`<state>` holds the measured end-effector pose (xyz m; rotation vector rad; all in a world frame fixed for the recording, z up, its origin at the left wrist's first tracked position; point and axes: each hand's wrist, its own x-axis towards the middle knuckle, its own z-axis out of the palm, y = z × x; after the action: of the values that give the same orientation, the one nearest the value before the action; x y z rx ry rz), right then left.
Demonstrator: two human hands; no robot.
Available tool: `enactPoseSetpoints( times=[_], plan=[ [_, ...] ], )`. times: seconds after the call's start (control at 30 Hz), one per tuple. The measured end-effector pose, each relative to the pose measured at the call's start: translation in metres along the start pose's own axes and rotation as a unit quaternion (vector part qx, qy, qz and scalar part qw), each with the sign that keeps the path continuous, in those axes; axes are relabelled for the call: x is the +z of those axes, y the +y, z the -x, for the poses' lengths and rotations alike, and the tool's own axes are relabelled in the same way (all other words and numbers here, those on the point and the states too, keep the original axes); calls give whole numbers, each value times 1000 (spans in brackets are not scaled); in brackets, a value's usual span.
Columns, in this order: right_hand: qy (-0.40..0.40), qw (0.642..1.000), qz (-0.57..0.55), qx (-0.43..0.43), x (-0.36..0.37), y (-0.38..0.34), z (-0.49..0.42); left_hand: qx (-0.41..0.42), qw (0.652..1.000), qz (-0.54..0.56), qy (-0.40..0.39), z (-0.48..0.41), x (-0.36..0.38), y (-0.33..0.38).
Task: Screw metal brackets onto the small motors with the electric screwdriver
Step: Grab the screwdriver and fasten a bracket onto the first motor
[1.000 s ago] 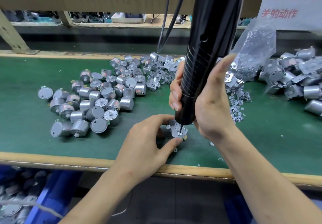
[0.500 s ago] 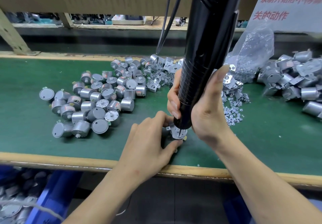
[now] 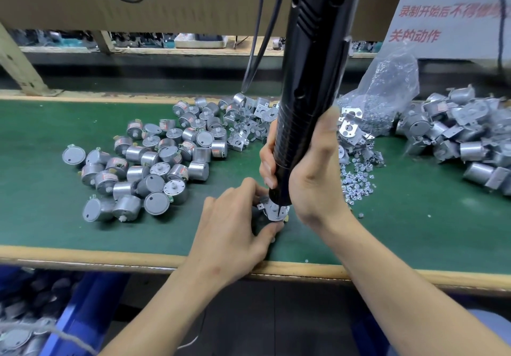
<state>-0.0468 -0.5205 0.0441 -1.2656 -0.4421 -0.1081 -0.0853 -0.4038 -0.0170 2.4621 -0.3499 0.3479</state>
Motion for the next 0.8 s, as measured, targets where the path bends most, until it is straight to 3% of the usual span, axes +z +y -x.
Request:
enactPoseSetpoints(
  times=[0.1,0.27,0.47,0.8],
  plan=[
    [13,1000,10,-11,1,-1,2,5,1000,-14,8,0,0,0],
    [-35,998,-51,-25,-20,-16,-10,-12,1000,7,2,3,0,0],
    [32,999,27,-25,-53,-25,-19,-37,998,34,-22,3,2,-2],
    [97,989,114,-8,-78,-7,-23,-56,995,87,9,1,0,4]
  ],
)
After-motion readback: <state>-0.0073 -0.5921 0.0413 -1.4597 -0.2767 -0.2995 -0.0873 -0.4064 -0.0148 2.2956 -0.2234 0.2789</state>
